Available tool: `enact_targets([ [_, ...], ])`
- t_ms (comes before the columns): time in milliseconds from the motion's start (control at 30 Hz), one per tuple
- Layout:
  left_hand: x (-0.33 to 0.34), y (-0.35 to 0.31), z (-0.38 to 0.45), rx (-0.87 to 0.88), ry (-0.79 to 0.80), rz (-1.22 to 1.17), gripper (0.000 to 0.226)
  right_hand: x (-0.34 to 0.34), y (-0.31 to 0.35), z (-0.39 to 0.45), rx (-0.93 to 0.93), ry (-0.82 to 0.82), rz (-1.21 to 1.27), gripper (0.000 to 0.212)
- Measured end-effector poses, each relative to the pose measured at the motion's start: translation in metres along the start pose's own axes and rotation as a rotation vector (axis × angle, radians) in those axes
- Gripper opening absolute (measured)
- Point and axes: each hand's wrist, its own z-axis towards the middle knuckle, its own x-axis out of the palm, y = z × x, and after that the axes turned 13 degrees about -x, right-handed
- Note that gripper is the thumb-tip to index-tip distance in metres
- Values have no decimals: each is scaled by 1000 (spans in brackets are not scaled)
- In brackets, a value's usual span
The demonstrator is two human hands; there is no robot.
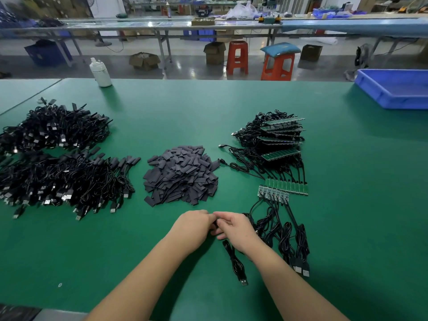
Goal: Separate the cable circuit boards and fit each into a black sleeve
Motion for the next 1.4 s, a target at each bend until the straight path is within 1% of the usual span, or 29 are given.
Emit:
enact_targets([
  [300, 2, 5, -2, -33, 22, -23, 20, 1, 1, -1, 7, -7, 47, 35],
  [533, 1, 1, -6, 2, 9, 3, 22, 0, 0, -2, -1, -11, 47, 35],
  [633, 3, 3, -6, 21, -26, -27, 23, 0, 2, -3, -6, -10, 79, 36],
  [700, 5, 3, -6, 32, -83, -124, 30, 0, 4, -4, -12, -4, 94, 35],
  [733, 6, 3, -5, 30, -114, -205, 38, 0, 5, -4, -11, -1, 102, 32],
  [800, 6, 0, -7, -32, -156, -423, 55, 0, 6, -4, 0, -13, 130, 29],
  [833, 6, -2, -8, -90, -179, -546, 58, -1, 6, -3, 7, -26, 146, 28],
  [867, 6, -4, -9, -162, -214, -661, 58, -2, 8, -3, 13, -45, 162, 28],
  [933, 6, -5, -12, -308, -273, -832, 49, -3, 11, -2, 22, -102, 222, 28],
  [967, 6, -5, -13, -363, -253, -891, 41, -3, 14, -2, 31, -144, 285, 28],
  [1000, 6, -4, -15, -396, -192, -946, 35, -3, 17, -1, 40, -190, 363, 29],
  [1067, 8, -2, -18, -398, -7, -1031, 27, -5, 25, 3, 37, -277, 524, 30],
  [1100, 9, -2, -20, -380, 61, -1046, 23, -6, 29, 6, 24, -306, 600, 29],
  [1167, 9, -3, -22, -371, 94, -1089, 10, -7, 38, 11, -2, -338, 722, 28],
  [1233, 6, -4, -22, -399, 83, -1186, 5, -7, 45, 17, -14, -340, 766, 24],
  [1267, 3, -4, -22, -418, 72, -1215, 6, -7, 47, 20, -22, -329, 740, 21],
  [1300, -2, -3, -22, -435, 55, -1230, 6, -9, 49, 22, -36, -313, 663, 18],
  [1333, -8, 1, -21, -453, 27, -1240, 6, -12, 49, 25, -60, -299, 504, 16],
  [1367, -15, 8, -19, -476, -11, -1244, 6, -18, 48, 28, -97, -285, 261, 16],
  [1400, -24, 16, -17, -507, -58, -1239, 7, -27, 45, 30, -140, -268, -35, 17],
])
